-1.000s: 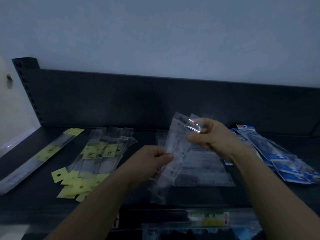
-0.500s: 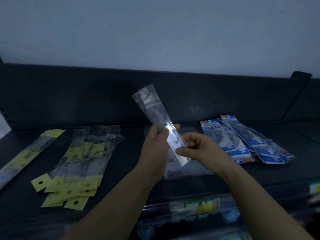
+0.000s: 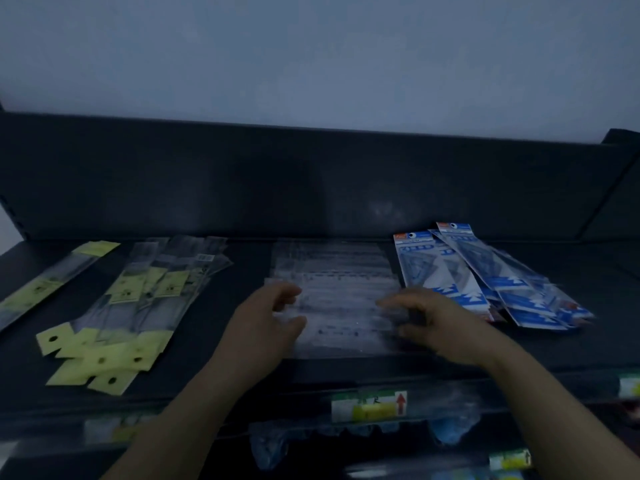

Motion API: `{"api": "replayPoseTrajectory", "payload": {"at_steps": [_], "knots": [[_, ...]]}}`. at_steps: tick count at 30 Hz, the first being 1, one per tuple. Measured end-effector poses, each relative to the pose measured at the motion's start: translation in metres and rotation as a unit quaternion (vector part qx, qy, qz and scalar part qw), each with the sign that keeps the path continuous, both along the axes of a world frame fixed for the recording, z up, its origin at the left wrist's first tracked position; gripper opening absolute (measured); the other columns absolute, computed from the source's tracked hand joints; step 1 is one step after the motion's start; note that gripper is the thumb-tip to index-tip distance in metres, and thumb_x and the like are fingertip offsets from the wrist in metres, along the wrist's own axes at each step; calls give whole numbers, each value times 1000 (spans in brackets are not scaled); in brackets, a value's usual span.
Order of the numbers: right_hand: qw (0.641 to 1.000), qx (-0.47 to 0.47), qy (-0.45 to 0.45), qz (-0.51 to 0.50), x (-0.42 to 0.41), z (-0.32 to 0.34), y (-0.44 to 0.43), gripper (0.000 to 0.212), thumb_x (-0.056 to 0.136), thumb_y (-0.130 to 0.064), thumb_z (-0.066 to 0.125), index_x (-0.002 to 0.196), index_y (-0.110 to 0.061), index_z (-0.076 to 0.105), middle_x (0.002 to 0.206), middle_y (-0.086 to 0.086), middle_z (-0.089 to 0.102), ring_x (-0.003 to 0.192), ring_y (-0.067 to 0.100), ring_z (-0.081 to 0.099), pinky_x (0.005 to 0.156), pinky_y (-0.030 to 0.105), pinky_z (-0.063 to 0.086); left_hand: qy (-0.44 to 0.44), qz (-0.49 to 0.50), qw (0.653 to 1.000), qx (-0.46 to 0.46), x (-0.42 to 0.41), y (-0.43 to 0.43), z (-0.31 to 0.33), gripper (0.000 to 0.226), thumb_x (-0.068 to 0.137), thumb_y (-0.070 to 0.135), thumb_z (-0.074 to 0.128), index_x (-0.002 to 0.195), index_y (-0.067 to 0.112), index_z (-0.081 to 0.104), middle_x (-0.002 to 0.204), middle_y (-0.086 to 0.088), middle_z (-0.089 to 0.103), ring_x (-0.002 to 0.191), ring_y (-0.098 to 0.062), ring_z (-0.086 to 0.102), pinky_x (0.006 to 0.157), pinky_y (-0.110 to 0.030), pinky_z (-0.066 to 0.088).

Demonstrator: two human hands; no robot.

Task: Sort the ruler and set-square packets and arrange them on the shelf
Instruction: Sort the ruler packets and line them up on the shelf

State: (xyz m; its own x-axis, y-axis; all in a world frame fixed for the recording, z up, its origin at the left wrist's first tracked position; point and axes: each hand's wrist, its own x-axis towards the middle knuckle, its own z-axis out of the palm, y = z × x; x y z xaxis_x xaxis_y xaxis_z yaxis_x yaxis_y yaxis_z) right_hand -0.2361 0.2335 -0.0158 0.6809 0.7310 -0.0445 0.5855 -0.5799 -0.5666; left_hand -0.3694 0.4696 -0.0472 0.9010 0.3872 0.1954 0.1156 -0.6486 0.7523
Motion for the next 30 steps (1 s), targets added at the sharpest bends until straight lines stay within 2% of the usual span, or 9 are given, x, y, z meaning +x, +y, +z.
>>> {"api": "replayPoseTrajectory", "payload": {"at_steps": [2,4,8,11,14,17,20,24,30], "knots": [[1000,11,-28,7,-10,-10,-3,44,93,-20,58,134,-36,48,139,-22,31,129,-4,26,104,10,22,15,-5,991,131,-5,-7,0,37,91,39,59,128,36,53,132,15,50,125,-12,42,104,-31,36],[998,19,-57,22,-18,-23,-8,47,95,-25,54,140,-34,41,140,-27,24,131,-8,18,107,9,15,33,-19,980,196,-9,-16,1,29,92,46,54,121,43,58,137,18,47,131,-12,37,108,-36,32],[993,52,-93,48,-26,-35,-18,37,96,-24,51,133,-28,53,140,-26,27,131,-10,21,102,-3,15,51,-6,980,193,-19,-25,-3,14,91,39,60,96,34,72,128,17,55,122,-9,44,104,-29,37],[989,99,-110,-1,-24,-40,-27,36,95,-22,52,131,-26,55,145,-24,26,133,-10,20,96,-9,12,-12,44,983,179,-26,-27,-9,16,87,38,66,93,26,75,109,12,66,106,-11,54,96,-31,44],[991,55,-120,17,-28,-42,-30,36,96,-23,50,132,-26,54,141,-26,26,128,-11,25,89,-13,12,5,63,975,214,-25,-31,-9,28,86,49,60,105,32,71,126,6,60,116,-22,49,97,-37,42],[993,35,-109,35,-31,-38,-32,32,97,-27,48,128,-29,58,139,-29,23,123,-15,25,85,-13,15,59,39,981,180,-24,-38,-10,17,89,46,60,98,35,70,135,9,52,125,-16,42,102,-32,38],[994,59,-91,0,-33,-35,-35,30,96,-31,50,124,-30,61,146,-26,25,121,-16,27,84,-9,23,30,88,988,122,-26,-40,-12,16,86,42,65,86,27,61,124,11,49,118,-10,47,92,-27,41],[996,7,-91,-9,-35,-35,-30,30,98,-31,46,125,-27,58,151,-15,28,133,-3,30,94,4,22,39,102,988,109,-26,-44,-11,35,87,41,65,113,24,50,111,14,41,97,-3,44,80,-19,35],[996,5,-86,-33,-32,-23,-14,45,96,-40,45,140,-32,40,156,-13,16,143,7,17,111,22,22,25,106,989,105,-36,-36,-6,33,91,44,58,118,26,50,117,13,43,98,-4,46,82,-19,35]]}}
